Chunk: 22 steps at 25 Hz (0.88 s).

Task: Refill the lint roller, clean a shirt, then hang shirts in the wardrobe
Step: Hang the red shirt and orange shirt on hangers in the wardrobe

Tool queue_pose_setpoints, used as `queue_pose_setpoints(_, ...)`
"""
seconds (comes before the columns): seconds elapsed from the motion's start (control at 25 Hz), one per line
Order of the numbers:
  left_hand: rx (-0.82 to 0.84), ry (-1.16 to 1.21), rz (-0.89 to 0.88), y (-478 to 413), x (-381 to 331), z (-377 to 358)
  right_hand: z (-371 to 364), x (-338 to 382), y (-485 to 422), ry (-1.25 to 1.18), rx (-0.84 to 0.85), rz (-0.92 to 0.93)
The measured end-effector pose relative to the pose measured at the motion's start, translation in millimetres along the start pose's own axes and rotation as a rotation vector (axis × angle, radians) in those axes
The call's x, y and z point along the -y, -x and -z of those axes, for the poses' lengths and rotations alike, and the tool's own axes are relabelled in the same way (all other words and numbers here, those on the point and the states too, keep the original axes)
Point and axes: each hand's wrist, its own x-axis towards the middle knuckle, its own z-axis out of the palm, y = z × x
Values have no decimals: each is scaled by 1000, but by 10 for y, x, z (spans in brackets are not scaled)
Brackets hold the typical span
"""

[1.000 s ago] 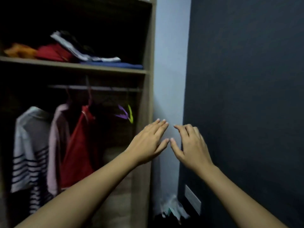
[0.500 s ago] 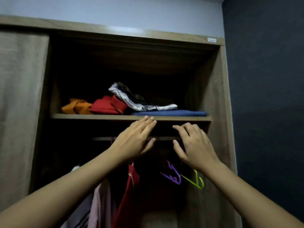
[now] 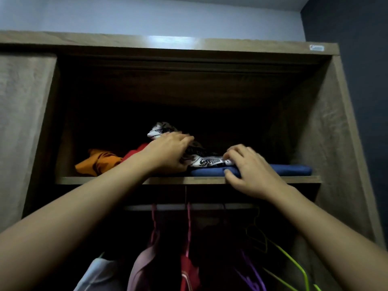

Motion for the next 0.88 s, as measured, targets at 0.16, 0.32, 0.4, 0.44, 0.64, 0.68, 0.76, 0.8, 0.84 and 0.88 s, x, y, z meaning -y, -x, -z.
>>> queue_pose_setpoints(0.16, 146, -229, -21, -262, 1, -45, -102, -48, -218, -44, 167, 72)
queue_pose_setpoints(0.32, 230, -287, 33, -385, -38, -50, -174, -65, -168, -121, 242, 82)
queue_pose_setpoints(0.4, 123, -154, 105, -464, -13, 6, -146, -61, -153, -163, 231, 83)
queue_pose_setpoints(0.44, 58, -69, 149, -500, 7, 51, -116, -61, -151, -222, 235, 60)
queue_pose_setpoints(0.64, 56, -24, 103, -586, 102, 136, -43, -162, -370, -413, 300, -245)
queue_pose_setpoints(0.68, 86, -7, 91, -588, 149, 148, -22, -167, -485, -377, 361, -284)
queue_pose_setpoints(0.76, 184, 67, 121, -610, 277, 161, -42, -132, -734, -224, 491, -293)
queue_pose_setpoints(0.8, 247, 100, 160, -625, 343, 165, -72, -95, -839, -133, 521, -286)
queue_pose_setpoints(0.84, 312, 139, 204, -641, 391, 154, -114, -62, -923, -68, 536, -290)
queue_pose_setpoints(0.88, 365, 186, 243, -650, 418, 131, -174, -40, -974, -59, 556, -294)
